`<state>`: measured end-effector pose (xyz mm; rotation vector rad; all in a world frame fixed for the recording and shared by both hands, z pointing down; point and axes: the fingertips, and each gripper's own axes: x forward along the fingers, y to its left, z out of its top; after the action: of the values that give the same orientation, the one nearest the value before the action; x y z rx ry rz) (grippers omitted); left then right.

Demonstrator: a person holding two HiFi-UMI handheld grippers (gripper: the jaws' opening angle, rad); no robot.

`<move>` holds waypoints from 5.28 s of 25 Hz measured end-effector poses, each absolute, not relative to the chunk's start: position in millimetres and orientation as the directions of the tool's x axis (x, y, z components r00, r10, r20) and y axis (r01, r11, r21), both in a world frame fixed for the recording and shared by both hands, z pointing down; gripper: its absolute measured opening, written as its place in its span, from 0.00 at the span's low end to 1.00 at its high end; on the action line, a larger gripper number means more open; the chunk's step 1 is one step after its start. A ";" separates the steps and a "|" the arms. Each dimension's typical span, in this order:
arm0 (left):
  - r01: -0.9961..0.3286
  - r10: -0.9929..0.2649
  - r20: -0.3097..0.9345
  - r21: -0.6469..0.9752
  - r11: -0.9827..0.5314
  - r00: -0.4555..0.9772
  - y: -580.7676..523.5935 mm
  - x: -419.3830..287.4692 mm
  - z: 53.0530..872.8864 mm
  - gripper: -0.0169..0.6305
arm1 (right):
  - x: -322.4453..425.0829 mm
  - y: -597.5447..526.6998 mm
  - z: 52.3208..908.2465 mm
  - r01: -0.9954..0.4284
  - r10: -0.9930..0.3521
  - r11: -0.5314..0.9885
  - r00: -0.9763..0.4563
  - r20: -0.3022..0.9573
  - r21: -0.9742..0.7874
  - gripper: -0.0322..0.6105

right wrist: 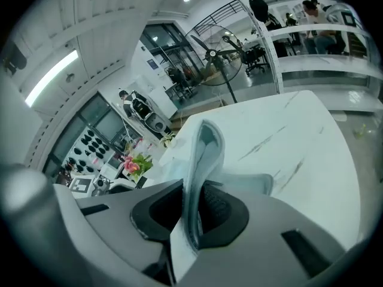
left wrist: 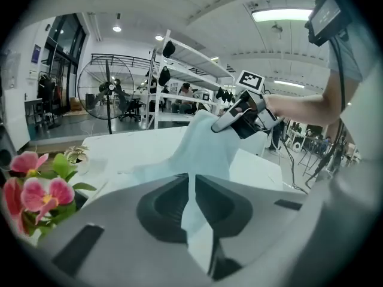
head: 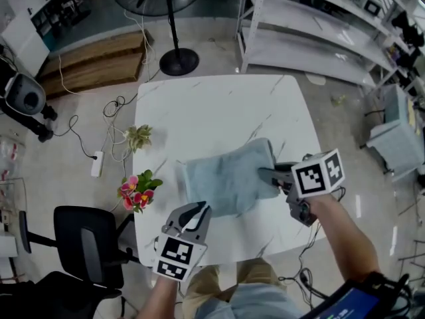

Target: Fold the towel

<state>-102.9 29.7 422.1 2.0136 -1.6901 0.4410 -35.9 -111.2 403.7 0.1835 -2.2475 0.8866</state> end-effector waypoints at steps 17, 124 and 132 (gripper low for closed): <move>-0.978 -0.859 0.480 0.182 -0.100 0.178 81.0 -131.0 419.7 0.09 | -95.6 -87.8 425.7 -0.398 0.099 0.765 -0.704 0.704 -0.506 0.15; -0.962 -0.869 0.483 0.270 0.033 0.106 75.2 -158.0 441.4 0.09 | -120.2 55.6 475.0 0.197 0.013 0.963 -0.720 0.694 0.186 0.24; -0.937 -0.870 0.490 0.326 0.128 0.051 28.9 -177.1 454.9 0.11 | -108.2 63.5 465.5 0.286 0.075 0.934 -0.740 0.669 0.212 0.10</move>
<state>-177.1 28.9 454.9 1.7425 -1.8185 0.1445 -108.2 63.5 465.5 -0.2544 -2.3869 -0.3951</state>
